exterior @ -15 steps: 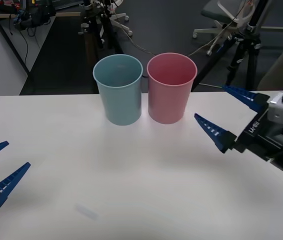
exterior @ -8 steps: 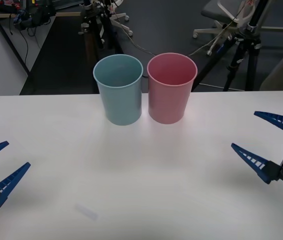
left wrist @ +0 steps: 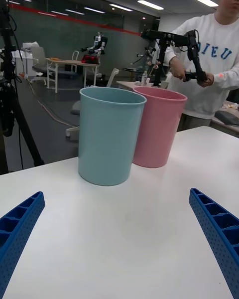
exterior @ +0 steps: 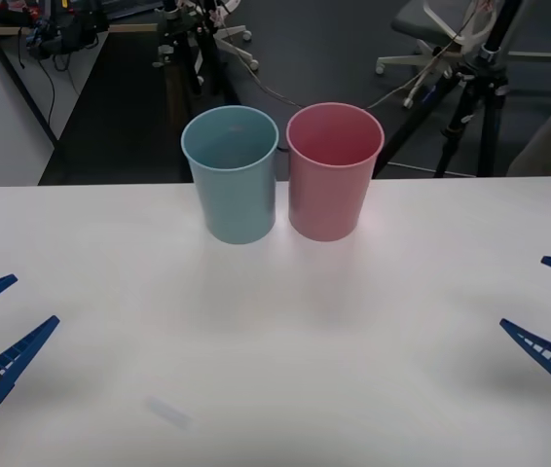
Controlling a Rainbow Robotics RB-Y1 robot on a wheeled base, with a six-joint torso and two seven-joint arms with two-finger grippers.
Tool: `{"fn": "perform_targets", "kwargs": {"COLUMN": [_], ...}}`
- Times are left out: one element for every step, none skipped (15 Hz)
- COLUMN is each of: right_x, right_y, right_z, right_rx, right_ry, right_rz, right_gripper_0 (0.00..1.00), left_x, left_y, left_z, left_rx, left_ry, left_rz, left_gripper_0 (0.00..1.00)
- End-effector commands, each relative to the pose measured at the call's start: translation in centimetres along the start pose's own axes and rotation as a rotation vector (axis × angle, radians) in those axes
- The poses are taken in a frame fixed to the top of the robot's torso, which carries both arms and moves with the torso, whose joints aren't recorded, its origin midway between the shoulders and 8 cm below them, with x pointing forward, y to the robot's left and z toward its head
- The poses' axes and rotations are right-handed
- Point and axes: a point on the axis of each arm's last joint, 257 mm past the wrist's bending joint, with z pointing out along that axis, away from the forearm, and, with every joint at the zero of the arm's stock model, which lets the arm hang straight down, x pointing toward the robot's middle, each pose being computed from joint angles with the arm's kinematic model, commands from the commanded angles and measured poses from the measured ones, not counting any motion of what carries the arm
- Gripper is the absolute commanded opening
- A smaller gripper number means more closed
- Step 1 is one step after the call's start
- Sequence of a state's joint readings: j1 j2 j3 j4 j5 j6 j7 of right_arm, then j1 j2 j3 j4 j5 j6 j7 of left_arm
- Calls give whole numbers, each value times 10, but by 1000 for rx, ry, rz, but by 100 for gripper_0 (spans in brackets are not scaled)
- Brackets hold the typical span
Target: Grasp the object on the table and drop it into the matching bin: aluminum can to the light blue bin, PET bottle to the pink bin.
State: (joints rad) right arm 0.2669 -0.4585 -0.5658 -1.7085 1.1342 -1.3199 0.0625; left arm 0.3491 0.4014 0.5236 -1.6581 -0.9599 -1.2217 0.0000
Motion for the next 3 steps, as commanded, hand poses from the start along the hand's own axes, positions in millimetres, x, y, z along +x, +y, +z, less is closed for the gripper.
{"fn": "perform_targets", "kwargs": {"right_x": [2, 2, 2], "right_y": [-3, -3, -3], "right_z": [-5, -5, -5], "right_rx": [15, 15, 15], "right_ry": [8, 8, 8], "right_rz": [2, 2, 2], "right_gripper_0": [100, 100, 100], "left_x": [0, 0, 0], "left_y": [0, 0, 0], "left_z": [0, 0, 0], "left_rx": [0, 0, 0], "left_ry": [0, 0, 0], "left_rz": [0, 0, 0], "left_gripper_0": [100, 100, 100]}}
